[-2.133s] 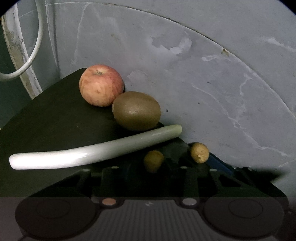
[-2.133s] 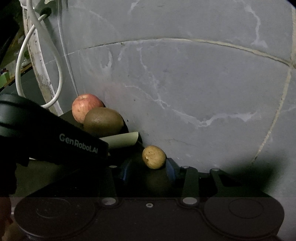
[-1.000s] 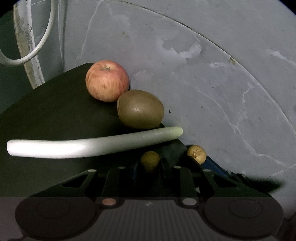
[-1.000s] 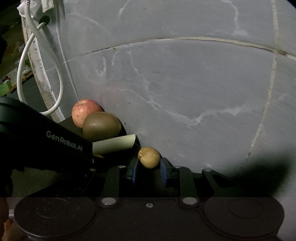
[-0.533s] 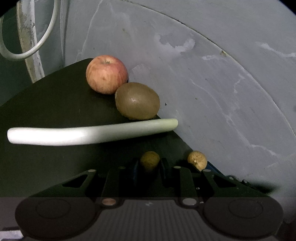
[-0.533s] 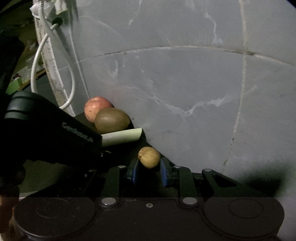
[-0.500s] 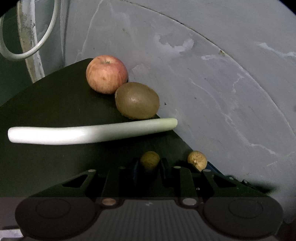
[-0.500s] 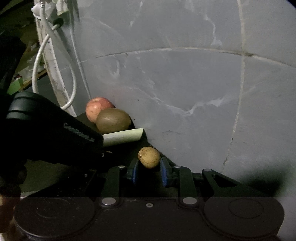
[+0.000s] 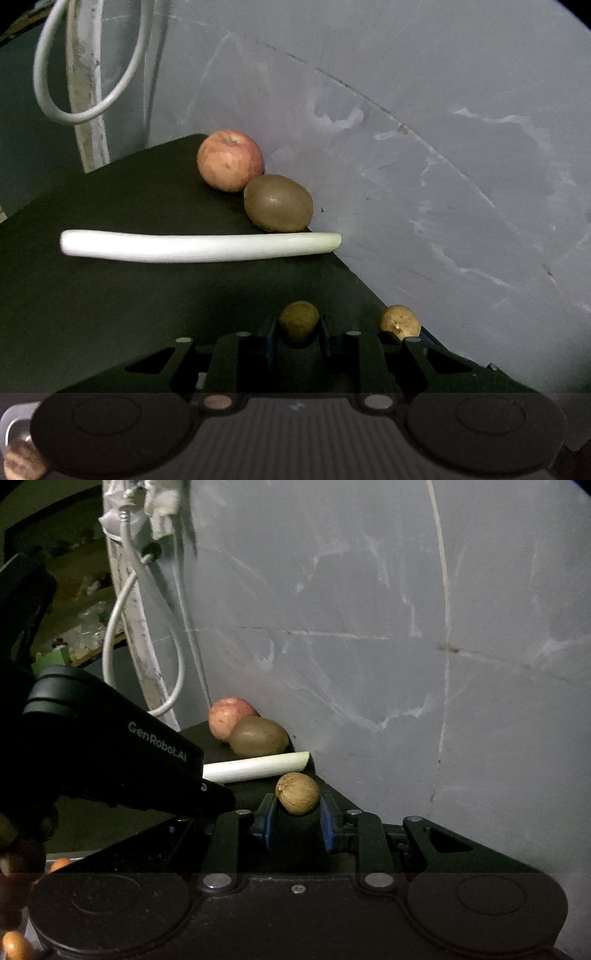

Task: Organize fruits
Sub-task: 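Grasp a small round fruit with the left tool while the right tool grasps another, then carry both small round fruits to the tray and release them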

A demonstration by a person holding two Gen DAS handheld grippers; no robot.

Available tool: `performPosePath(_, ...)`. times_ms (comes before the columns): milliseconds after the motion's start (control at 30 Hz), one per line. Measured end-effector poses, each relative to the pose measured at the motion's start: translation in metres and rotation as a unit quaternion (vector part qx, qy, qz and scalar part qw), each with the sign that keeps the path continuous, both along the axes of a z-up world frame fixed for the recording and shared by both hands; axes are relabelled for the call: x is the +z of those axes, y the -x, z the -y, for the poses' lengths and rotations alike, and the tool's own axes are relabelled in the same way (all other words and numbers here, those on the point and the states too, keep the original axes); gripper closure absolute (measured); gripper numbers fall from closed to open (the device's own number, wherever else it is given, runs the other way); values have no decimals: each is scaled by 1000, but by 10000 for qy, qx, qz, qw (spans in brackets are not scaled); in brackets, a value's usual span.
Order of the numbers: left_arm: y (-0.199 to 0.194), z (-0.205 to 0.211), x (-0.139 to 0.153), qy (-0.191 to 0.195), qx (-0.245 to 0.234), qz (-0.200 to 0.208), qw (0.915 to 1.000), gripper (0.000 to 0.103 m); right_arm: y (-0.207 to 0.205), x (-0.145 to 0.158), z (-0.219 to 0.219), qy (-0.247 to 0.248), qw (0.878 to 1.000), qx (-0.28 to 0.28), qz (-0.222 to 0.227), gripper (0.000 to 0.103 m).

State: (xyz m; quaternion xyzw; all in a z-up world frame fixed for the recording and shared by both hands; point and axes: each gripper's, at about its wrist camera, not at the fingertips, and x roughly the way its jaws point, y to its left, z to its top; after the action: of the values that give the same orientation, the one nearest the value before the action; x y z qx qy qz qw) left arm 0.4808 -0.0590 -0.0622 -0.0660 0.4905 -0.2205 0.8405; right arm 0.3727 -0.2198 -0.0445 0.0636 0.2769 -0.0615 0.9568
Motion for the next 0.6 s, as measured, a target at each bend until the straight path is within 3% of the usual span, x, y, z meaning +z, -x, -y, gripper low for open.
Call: performPosePath(600,97,-65,57,146,271,500,9983,76,96,57,-50,176,9978,438,463,77)
